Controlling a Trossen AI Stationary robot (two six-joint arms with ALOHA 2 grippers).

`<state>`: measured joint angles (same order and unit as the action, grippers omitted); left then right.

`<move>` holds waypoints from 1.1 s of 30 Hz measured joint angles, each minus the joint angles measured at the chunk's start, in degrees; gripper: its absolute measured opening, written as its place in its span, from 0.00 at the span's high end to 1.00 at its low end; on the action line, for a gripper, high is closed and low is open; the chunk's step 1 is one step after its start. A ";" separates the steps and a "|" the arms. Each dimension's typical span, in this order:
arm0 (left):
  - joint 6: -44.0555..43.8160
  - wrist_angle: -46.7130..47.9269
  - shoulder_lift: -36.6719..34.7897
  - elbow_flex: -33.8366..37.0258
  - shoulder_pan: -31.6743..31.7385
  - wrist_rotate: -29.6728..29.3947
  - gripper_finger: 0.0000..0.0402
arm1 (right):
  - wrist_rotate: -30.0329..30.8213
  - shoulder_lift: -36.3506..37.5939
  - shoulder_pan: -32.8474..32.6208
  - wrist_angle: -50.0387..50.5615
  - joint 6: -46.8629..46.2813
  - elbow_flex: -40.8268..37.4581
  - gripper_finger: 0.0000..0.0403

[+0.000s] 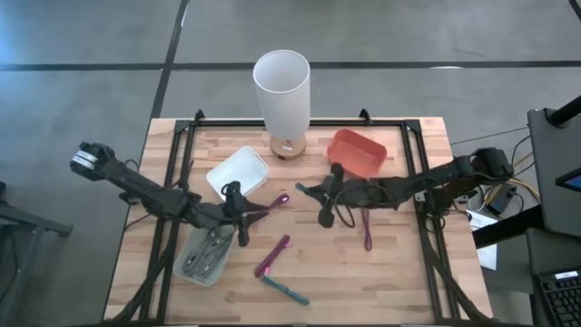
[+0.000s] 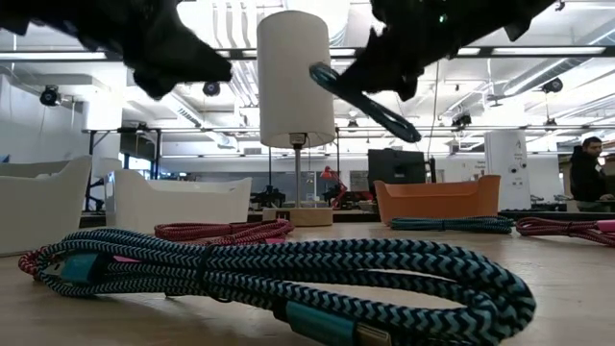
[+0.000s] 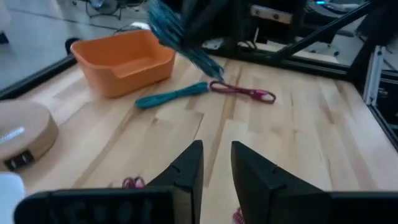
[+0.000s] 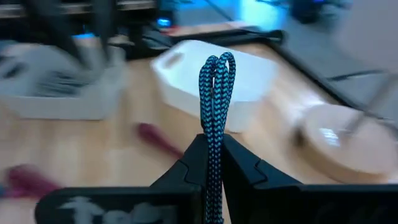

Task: Pick & Place USB Port
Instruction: Put the middle blue and black charger cable into the orange bin

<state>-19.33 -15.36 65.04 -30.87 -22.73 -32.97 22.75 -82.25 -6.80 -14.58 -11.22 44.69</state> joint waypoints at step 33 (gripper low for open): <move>-4.62 -0.70 -0.02 2.34 0.53 0.11 0.80 | 4.67 0.49 32.01 28.10 5.81 -0.04 0.92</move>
<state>-23.94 -16.06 65.01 -28.53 -22.20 -32.86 27.42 -81.76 25.21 13.52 -5.41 44.64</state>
